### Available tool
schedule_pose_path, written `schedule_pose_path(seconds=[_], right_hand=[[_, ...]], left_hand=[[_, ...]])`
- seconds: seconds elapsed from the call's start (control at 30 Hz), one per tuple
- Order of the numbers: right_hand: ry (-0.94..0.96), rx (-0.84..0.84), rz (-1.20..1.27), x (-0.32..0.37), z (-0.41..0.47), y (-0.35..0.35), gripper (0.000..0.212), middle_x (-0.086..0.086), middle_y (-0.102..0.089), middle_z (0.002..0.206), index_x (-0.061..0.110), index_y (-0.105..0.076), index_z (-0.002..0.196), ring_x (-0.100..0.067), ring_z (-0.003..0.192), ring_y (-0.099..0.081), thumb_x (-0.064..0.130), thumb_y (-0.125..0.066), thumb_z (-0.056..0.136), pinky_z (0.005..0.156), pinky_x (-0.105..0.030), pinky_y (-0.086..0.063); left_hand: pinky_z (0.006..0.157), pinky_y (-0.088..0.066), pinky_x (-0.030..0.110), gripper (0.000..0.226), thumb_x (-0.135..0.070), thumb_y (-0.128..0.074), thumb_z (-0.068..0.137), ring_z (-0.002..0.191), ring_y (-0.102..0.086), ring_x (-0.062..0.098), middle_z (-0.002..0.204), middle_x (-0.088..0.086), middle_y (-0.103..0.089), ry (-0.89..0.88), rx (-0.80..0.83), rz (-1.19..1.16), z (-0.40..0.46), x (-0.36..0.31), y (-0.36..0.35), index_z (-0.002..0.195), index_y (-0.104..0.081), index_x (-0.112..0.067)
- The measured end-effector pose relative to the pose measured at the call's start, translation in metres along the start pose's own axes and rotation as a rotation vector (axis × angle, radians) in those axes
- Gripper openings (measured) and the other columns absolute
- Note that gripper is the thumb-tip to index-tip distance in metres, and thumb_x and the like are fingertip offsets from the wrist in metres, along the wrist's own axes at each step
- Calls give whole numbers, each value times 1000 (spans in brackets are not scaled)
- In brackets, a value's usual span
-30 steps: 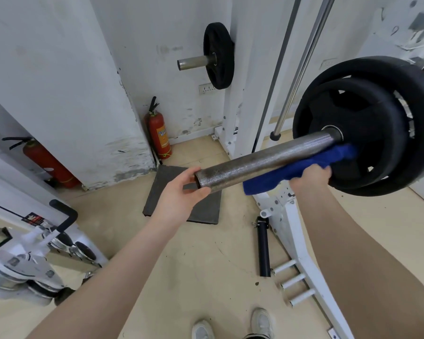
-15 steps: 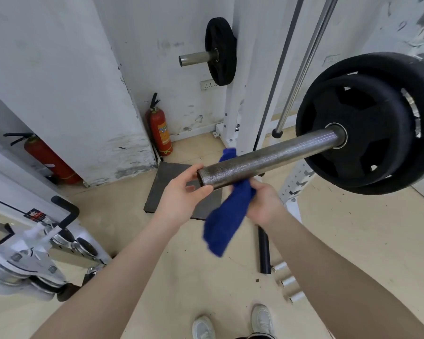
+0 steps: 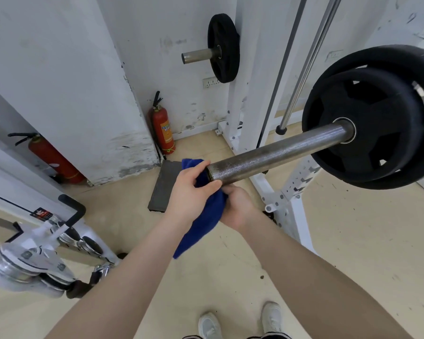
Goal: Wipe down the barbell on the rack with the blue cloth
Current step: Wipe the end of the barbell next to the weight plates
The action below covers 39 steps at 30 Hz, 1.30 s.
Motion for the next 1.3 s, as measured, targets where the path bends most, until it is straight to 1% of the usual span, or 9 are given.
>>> schedule_pose_path(seconds=[0.17, 0.33, 0.43, 0.6, 0.77, 0.9, 1.0, 1.13, 1.3], right_hand=[[198, -196, 24, 68, -24, 55, 39, -9, -66, 61, 6, -62, 75, -20, 61, -63, 13, -31, 98, 64, -31, -48], [419, -388, 263, 164, -48, 126, 20, 2, -64, 70, 17, -51, 87, -10, 64, -63, 14, -35, 98, 47, -19, -49], [462, -502, 101, 194, -63, 121, 14, 4, -53, 87, 13, -49, 108, -9, 89, -53, 14, -37, 101, 64, -19, -45], [592, -609, -256, 166, -60, 91, 51, -2, -39, 121, 28, -24, 145, -18, 104, -42, 11, -40, 99, 87, -30, -35], [589, -308, -723, 149, -83, 95, 47, 11, -37, 130, 29, -39, 137, -10, 114, -41, 5, -42, 98, 90, -25, -38], [507, -94, -883, 177, -111, 139, 36, 1, -56, 125, 30, -55, 113, -18, 109, -57, 1, -47, 94, 82, -27, -50], [441, 26, -1005, 193, -141, 168, 35, 1, -63, 101, 27, -58, 98, -9, 82, -61, -7, -49, 90, 66, -23, -50], [407, 67, -1045, 224, -182, 211, 33, 1, -59, 84, 17, -53, 88, -4, 62, -55, -16, -52, 84, 53, -15, -42], [471, 17, -895, 262, -221, 263, 34, 5, -64, 76, 15, -43, 79, -15, 64, -58, -18, -53, 82, 51, -26, -42]], left_hand=[[100, -37, 29, 50, -26, -63, 87, 119, -45, 13, 134, -5, -42, -25, -13, 51, -4, -5, -2, 132, -45, -35], [106, -33, 34, 51, -23, -58, 90, 129, -39, 16, 141, -1, -41, -79, -79, 203, -8, -15, -7, 137, -40, -24], [109, -27, 37, 55, -15, -58, 88, 133, -32, 23, 143, 3, -40, -182, -181, 373, -9, -28, -12, 139, -38, -16], [113, -15, 53, 45, -17, -55, 87, 138, -20, 20, 143, -4, -39, -314, -167, 580, -19, -57, -63, 131, -48, -21], [110, 11, 56, 50, -18, -51, 88, 144, 4, 21, 151, -8, -28, -245, -291, 685, -26, -69, -100, 137, -40, -23], [115, -18, 38, 41, -6, -51, 88, 138, -25, 21, 140, 4, -44, -440, -216, 504, -38, -85, -142, 129, -50, -11], [94, -39, 21, 29, -8, -47, 93, 109, -54, 16, 120, 3, -57, -398, 18, 327, -50, -95, -192, 120, -57, -12], [82, -46, 24, 22, -17, -42, 97, 89, -58, 12, 105, 1, -60, -288, 230, 125, -70, -107, -268, 104, -61, -23], [88, -48, 24, 29, -29, -49, 94, 104, -58, 6, 122, -4, -56, -237, 455, -134, -95, -127, -350, 123, -53, -31]])
Point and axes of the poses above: each hand's wrist, its own z-axis towards the middle knuckle, its own y-axis out of the back of the hand, x = y × z, the point moved 5 cm from there along z, towards the middle knuckle
